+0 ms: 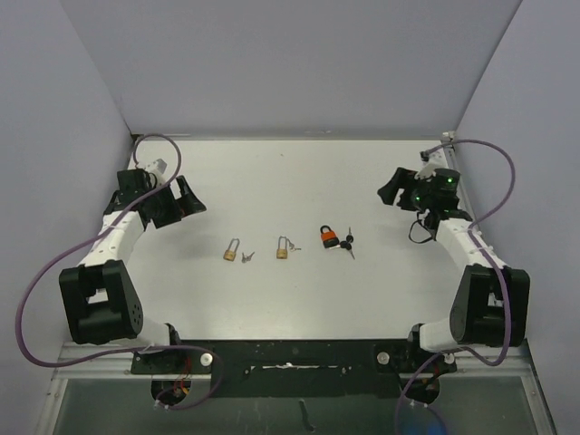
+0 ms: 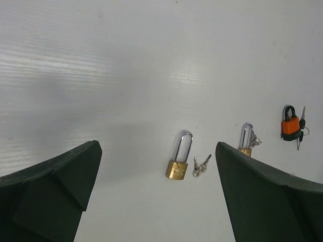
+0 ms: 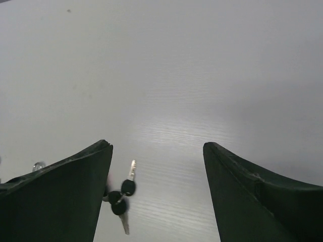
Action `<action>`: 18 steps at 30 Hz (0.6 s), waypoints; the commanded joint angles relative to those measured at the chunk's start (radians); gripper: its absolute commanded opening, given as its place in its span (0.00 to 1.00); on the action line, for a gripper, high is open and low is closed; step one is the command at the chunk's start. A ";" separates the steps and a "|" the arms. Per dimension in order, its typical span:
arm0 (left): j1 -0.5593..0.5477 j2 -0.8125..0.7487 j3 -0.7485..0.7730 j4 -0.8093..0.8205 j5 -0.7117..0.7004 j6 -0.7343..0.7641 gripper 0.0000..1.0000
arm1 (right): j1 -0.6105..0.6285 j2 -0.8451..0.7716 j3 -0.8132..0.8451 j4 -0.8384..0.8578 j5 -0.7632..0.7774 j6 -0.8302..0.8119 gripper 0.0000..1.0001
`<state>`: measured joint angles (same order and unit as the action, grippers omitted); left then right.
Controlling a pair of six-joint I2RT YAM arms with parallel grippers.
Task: Lock with the key
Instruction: Reset both arms
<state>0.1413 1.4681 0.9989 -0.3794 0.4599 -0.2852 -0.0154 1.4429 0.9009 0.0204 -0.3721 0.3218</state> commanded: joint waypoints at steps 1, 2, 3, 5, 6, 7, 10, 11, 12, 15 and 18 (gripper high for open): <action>0.063 -0.032 0.056 -0.007 0.002 0.025 0.98 | -0.165 -0.139 -0.055 0.021 -0.020 0.008 0.75; 0.072 -0.032 0.059 -0.009 -0.009 0.023 0.98 | -0.188 -0.161 -0.069 0.023 -0.003 0.009 0.77; 0.077 -0.032 0.064 -0.014 -0.031 0.017 0.98 | -0.215 -0.183 -0.084 0.027 0.007 0.012 0.77; 0.079 -0.037 0.071 -0.029 -0.080 0.008 0.98 | -0.243 -0.215 -0.110 0.032 0.021 0.013 0.78; 0.079 -0.043 0.071 -0.032 -0.097 0.005 0.98 | -0.254 -0.227 -0.115 0.024 0.034 0.009 0.79; 0.079 -0.050 0.070 -0.032 -0.112 0.003 0.98 | -0.265 -0.241 -0.118 0.014 0.044 0.005 0.80; 0.079 -0.063 0.061 -0.033 -0.131 0.004 0.98 | -0.291 -0.272 -0.133 0.006 0.064 -0.002 0.81; 0.078 -0.066 0.058 -0.034 -0.136 0.004 0.98 | -0.300 -0.282 -0.140 0.007 0.067 -0.006 0.81; 0.079 -0.067 0.057 -0.038 -0.139 0.004 0.98 | -0.306 -0.292 -0.144 0.007 0.074 -0.009 0.82; 0.079 -0.070 0.051 -0.042 -0.139 0.017 0.98 | -0.312 -0.319 -0.155 0.005 0.088 -0.026 0.82; 0.079 -0.090 0.032 -0.029 -0.123 0.029 0.98 | -0.312 -0.337 -0.172 0.015 0.095 -0.036 0.83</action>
<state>0.2176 1.4399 1.0164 -0.4244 0.3370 -0.2775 -0.3225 1.1530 0.7399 -0.0032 -0.3050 0.3157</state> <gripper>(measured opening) 0.977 0.822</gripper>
